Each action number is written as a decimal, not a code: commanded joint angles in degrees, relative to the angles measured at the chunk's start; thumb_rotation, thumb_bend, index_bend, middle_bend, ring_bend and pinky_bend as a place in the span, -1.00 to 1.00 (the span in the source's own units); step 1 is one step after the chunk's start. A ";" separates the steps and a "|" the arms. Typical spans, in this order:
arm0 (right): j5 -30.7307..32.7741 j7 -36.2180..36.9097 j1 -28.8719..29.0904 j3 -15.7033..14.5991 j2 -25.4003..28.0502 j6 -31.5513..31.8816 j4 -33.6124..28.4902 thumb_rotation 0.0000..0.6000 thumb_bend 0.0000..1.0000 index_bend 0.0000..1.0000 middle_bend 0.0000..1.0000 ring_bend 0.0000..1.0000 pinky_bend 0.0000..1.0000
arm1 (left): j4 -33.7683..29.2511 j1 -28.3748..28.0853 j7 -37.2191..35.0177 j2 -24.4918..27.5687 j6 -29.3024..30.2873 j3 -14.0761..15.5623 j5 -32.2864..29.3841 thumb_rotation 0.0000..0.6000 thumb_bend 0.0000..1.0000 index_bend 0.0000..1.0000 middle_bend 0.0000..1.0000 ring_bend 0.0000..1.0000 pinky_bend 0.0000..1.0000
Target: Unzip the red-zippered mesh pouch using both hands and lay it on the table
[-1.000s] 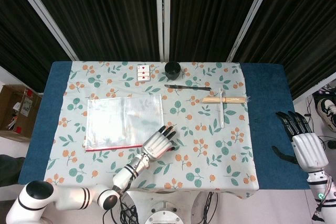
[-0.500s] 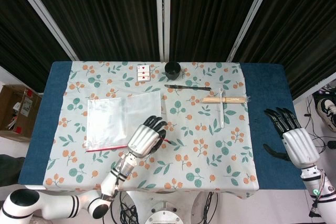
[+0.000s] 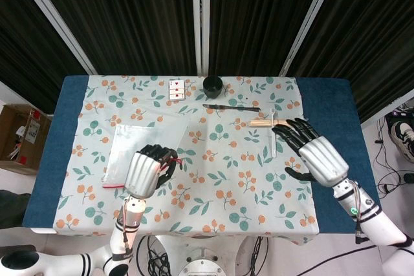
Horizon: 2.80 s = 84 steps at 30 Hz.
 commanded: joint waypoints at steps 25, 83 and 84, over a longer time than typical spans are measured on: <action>27.68 -11.37 33.67 10.28 -23.10 -28.58 10.19 1.00 -0.65 -0.50 -0.77 -1.00 -1.00 | 1.54 2.62 3.04 -0.68 3.03 -2.16 4.47 1.00 -0.09 0.43 0.62 0.41 0.41; 24.13 18.34 39.93 14.31 -31.13 -28.83 22.53 1.00 -0.05 0.78 -0.22 -0.79 -0.90 | 3.08 5.85 -3.81 -1.47 2.94 -3.96 1.25 1.00 -0.09 0.44 0.59 0.40 0.41; 24.19 18.42 39.83 14.38 -31.17 -28.43 22.54 1.00 -0.05 0.78 -0.22 -0.79 -0.90 | 3.12 5.85 -3.74 -1.53 2.89 -3.95 1.24 1.00 -0.09 0.44 0.59 0.40 0.41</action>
